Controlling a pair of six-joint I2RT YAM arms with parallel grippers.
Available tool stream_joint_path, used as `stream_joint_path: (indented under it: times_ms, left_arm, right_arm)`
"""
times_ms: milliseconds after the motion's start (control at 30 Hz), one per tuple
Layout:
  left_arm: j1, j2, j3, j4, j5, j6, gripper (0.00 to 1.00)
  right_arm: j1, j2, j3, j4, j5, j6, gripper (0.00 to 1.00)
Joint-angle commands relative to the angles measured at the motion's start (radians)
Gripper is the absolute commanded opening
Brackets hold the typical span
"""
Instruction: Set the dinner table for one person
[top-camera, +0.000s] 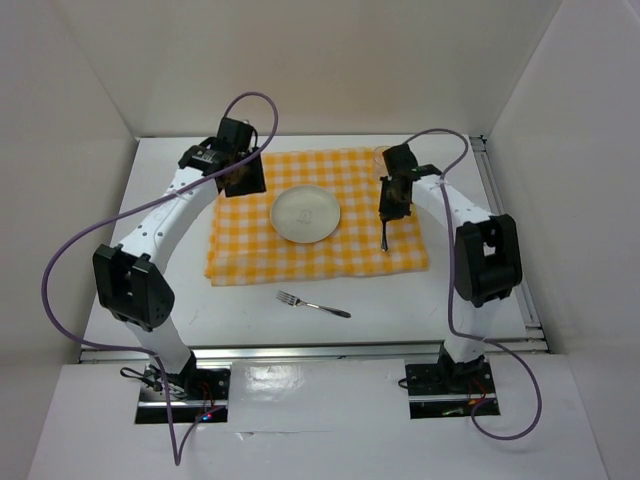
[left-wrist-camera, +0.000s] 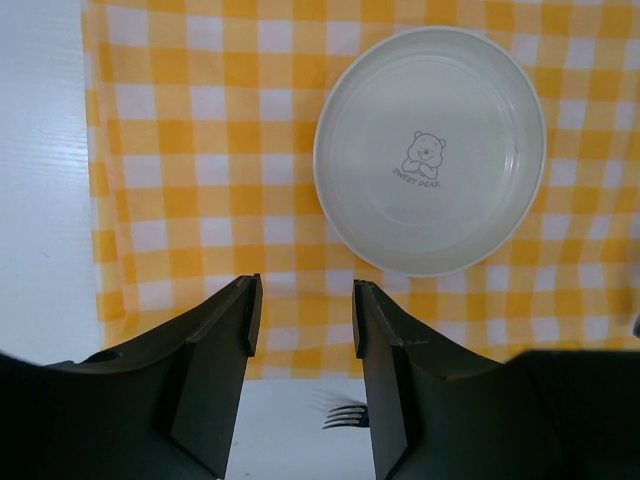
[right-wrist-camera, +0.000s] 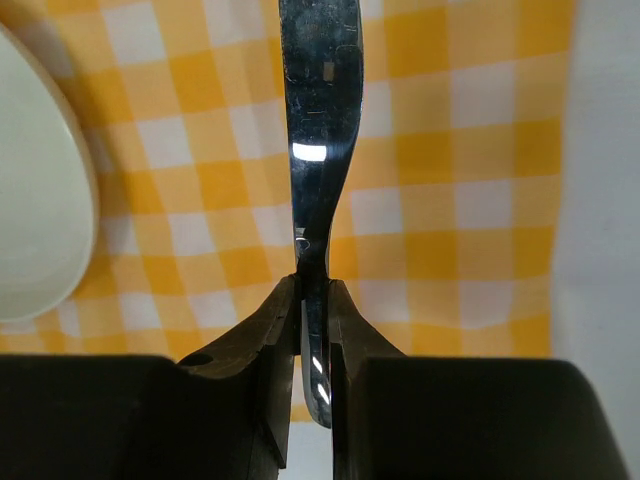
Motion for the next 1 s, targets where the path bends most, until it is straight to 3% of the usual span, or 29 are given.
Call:
stream_joint_path:
  times_ms: [0,267,500,600,667,700,733,800,900,967]
  left_arm:
    - [-0.003,-0.045,-0.015,-0.008,-0.006,-0.019,0.58]
    - [-0.095,-0.144,-0.214,0.035,-0.006,-0.140,0.58]
    - [-0.187,-0.164,-0.297,0.035,-0.006,-0.263,0.58]
    - [-0.198,-0.173,-0.329,0.035,0.029,-0.313,0.57]
    - [-0.207,-0.173,-0.340,0.021,0.040,-0.359,0.57]
    - [-0.208,-0.173,-0.340,0.000,0.040,-0.373,0.56]
    - [-0.208,-0.164,-0.340,-0.013,0.040,-0.401,0.56]
    - [-0.208,-0.164,-0.340,-0.048,0.031,-0.435,0.56]
    - [-0.208,-0.164,-0.340,-0.057,0.042,-0.495,0.56]
    - [-0.217,-0.184,-0.351,-0.057,0.042,-0.518,0.56]
  right_arm:
    - [0.031,0.081,0.072,-0.046,-0.026,-0.040,0.10]
    - [0.059,0.218,0.145,-0.044,0.054,-0.060,0.10]
    - [0.059,0.269,0.154,-0.044,0.097,-0.060,0.10]
    - [0.059,0.278,0.154,-0.044,0.107,-0.060,0.15]
    - [0.059,0.278,0.154,-0.044,0.107,-0.060,0.28]
    - [0.059,0.266,0.154,-0.044,0.098,-0.060,0.39]
    - [0.059,0.266,0.154,-0.044,0.098,-0.060,0.58]
    - [0.059,0.225,0.154,-0.044,0.098,-0.051,0.76]
    - [0.059,0.160,0.154,-0.053,0.098,-0.042,0.93]
    - [0.059,0.093,0.131,-0.053,0.098,-0.042,0.94]
